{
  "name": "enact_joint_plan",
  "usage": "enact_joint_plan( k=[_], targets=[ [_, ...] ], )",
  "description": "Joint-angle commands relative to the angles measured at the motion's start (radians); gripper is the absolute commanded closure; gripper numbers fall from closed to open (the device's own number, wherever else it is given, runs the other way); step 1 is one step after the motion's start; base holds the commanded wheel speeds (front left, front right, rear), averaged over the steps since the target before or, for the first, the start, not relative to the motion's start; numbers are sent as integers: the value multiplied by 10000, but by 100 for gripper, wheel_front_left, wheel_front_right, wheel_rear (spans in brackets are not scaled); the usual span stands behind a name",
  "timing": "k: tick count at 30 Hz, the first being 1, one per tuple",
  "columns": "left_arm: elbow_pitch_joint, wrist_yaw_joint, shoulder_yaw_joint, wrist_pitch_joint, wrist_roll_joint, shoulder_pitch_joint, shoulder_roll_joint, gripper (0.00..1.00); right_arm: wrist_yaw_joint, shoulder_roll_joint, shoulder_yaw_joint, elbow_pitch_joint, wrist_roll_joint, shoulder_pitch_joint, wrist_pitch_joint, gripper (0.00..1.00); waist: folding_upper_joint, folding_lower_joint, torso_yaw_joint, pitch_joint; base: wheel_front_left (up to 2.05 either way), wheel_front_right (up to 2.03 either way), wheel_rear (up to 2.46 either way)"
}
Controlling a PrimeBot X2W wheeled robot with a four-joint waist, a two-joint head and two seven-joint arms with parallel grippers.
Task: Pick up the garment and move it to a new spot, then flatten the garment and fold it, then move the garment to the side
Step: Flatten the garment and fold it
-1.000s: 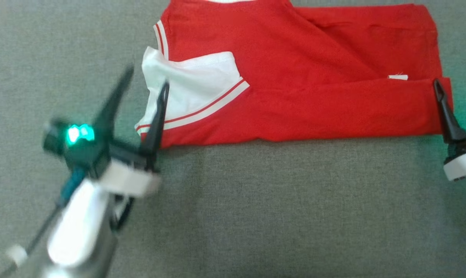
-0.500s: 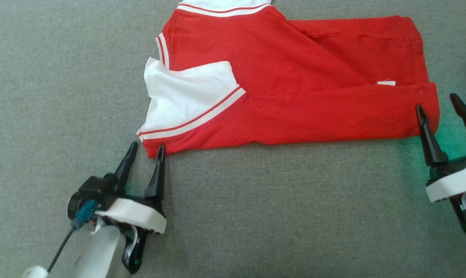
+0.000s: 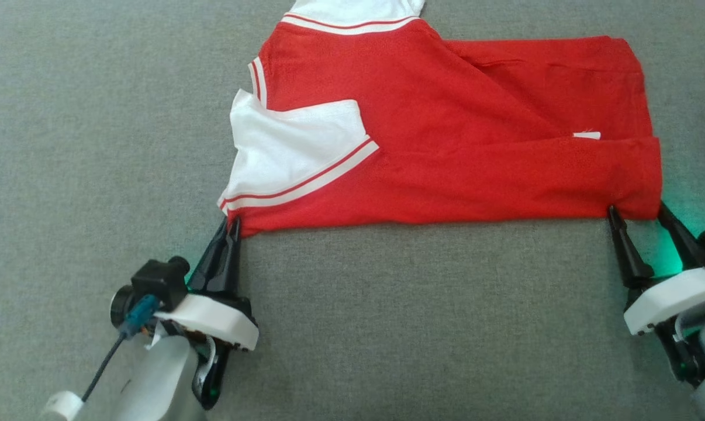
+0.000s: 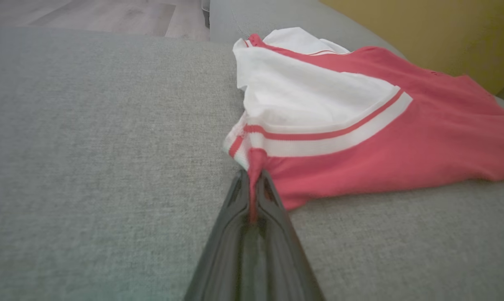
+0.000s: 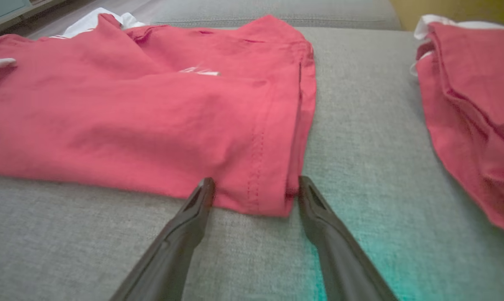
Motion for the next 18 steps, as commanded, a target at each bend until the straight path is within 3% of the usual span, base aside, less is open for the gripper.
enact_joint_plan(
  k=[1, 2, 3, 11, 18],
  targets=[
    [-239, -45, 192, -113, 20, 131, 275, 100, -7, -183, 209, -51, 209, -88, 47, 0, -1, 0, 65, -65, 0, 0, 0],
    [-320, -46, 162, -133, 45, 183, 287, 100, -7, -192, 294, 33, 352, -105, 78, 70, -1, 0, 109, -110, 0, 0, 0],
    [-387, -48, 137, -146, 63, 238, 294, 100, -7, -208, 315, 114, 499, -96, 80, 100, -1, 0, 161, -162, 0, 0, 0],
    [-1058, 4, 244, -179, 117, 1266, 439, 100, -7, -934, 722, -111, 1150, 623, -200, 100, -1, 0, 248, -743, 0, 0, 0],
    [-2224, 262, 191, -140, 216, 2916, 569, 100, -7, -1939, 756, -957, 1670, 2061, -238, 100, -1, 0, 280, -1243, 0, 0, 0]
  ],
)
